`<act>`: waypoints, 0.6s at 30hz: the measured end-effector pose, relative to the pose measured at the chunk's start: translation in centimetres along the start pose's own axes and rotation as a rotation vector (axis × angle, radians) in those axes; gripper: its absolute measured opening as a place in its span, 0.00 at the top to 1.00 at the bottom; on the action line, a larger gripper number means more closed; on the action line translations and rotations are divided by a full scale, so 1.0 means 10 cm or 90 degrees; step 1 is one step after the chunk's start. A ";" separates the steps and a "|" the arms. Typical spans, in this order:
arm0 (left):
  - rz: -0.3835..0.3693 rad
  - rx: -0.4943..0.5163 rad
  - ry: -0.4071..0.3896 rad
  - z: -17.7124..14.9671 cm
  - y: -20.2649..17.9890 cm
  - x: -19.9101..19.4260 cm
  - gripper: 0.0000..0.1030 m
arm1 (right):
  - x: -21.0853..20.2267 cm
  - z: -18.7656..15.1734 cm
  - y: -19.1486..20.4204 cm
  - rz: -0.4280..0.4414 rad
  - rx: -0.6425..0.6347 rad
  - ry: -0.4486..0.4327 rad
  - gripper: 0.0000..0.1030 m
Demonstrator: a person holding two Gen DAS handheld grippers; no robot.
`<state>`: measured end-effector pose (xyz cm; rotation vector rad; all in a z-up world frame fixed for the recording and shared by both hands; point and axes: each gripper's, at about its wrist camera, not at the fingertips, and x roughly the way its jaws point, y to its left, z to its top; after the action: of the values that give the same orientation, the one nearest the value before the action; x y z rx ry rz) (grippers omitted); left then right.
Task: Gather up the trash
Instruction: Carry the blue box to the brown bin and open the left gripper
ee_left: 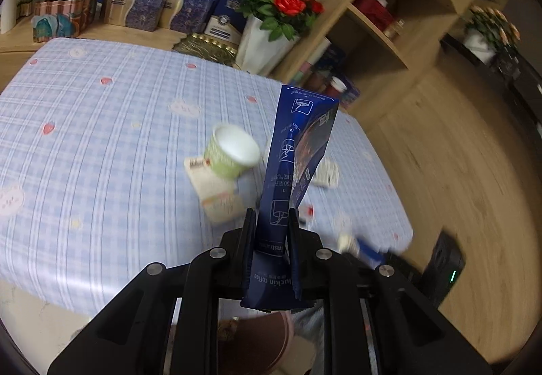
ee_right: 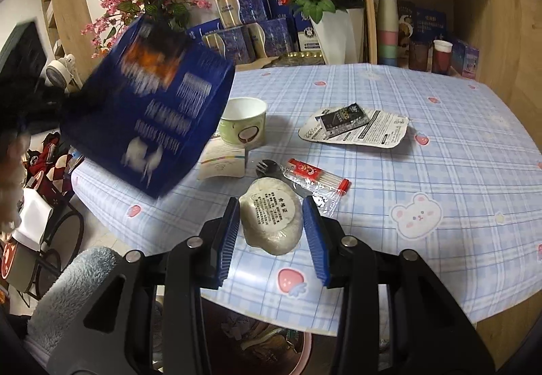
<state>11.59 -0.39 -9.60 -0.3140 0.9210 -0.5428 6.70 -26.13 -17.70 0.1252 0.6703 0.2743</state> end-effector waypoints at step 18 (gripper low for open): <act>-0.005 0.294 0.222 -1.49 -0.28 0.49 0.83 | -0.38 -0.20 0.13 -0.031 -0.008 -0.002 0.61</act>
<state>0.91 -5.94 -20.08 0.2011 1.0970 -0.8140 2.30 -25.91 -16.73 0.0975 0.6677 0.2321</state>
